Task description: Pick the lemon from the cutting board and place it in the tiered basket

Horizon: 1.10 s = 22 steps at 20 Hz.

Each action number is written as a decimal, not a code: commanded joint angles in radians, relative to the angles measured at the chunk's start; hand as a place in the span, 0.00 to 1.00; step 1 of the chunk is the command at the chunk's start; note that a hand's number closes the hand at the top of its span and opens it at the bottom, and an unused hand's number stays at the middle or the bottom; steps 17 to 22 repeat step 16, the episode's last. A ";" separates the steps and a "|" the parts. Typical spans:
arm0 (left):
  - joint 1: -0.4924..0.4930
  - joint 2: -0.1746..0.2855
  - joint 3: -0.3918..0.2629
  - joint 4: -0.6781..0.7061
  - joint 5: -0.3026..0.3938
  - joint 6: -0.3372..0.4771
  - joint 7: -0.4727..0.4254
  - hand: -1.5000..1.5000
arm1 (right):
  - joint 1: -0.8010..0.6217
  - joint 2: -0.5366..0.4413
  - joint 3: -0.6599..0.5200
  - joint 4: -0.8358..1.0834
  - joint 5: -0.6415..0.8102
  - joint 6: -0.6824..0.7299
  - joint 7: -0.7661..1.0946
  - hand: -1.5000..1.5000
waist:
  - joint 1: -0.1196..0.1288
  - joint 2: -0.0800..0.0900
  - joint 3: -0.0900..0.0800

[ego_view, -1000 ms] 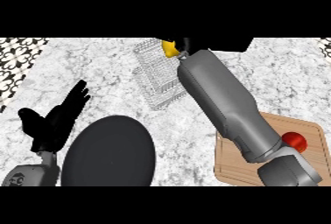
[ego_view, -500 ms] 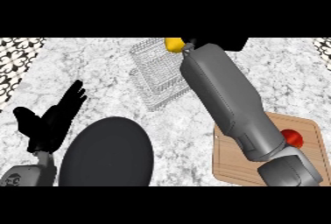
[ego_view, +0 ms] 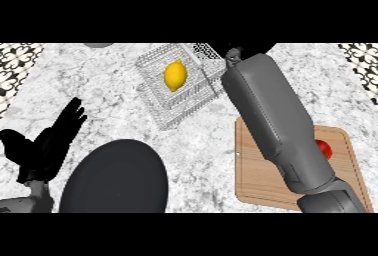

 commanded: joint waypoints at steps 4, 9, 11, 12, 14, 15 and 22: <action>0.021 -0.005 0.024 0.006 0.018 0.004 0.014 0.50 | 0.205 0.007 -0.023 -0.343 0.153 0.054 0.154 0.00 | -0.039 -0.015 0.000; 0.059 0.004 0.034 -0.013 0.024 -0.008 0.011 0.50 | 0.438 0.008 0.005 -0.694 0.178 0.181 0.115 0.00 | -0.058 -0.016 0.001; 0.051 -0.024 0.008 -0.025 -0.011 0.025 -0.001 0.50 | 0.521 0.008 0.040 -0.827 0.186 0.261 0.133 0.00 | -0.053 -0.013 0.000; 0.040 0.028 0.053 -0.017 0.017 -0.011 0.004 0.50 | 0.541 -0.003 0.031 -0.907 0.164 0.310 0.109 0.00 | -0.059 -0.013 0.000; 0.030 -0.030 0.009 -0.032 -0.015 0.044 0.028 0.50 | 0.620 0.007 0.083 -1.019 0.205 0.379 0.133 0.00 | -0.055 -0.011 0.000; 0.083 -0.024 0.007 -0.039 -0.021 0.018 -0.033 0.50 | 0.684 -0.004 0.096 -1.102 0.188 0.387 0.113 0.00 | -0.047 -0.010 0.000; 0.040 0.003 0.033 -0.033 0.013 0.002 0.022 0.50 | 0.694 -0.038 0.085 -1.164 0.152 0.445 0.123 0.00 | -0.045 -0.007 0.000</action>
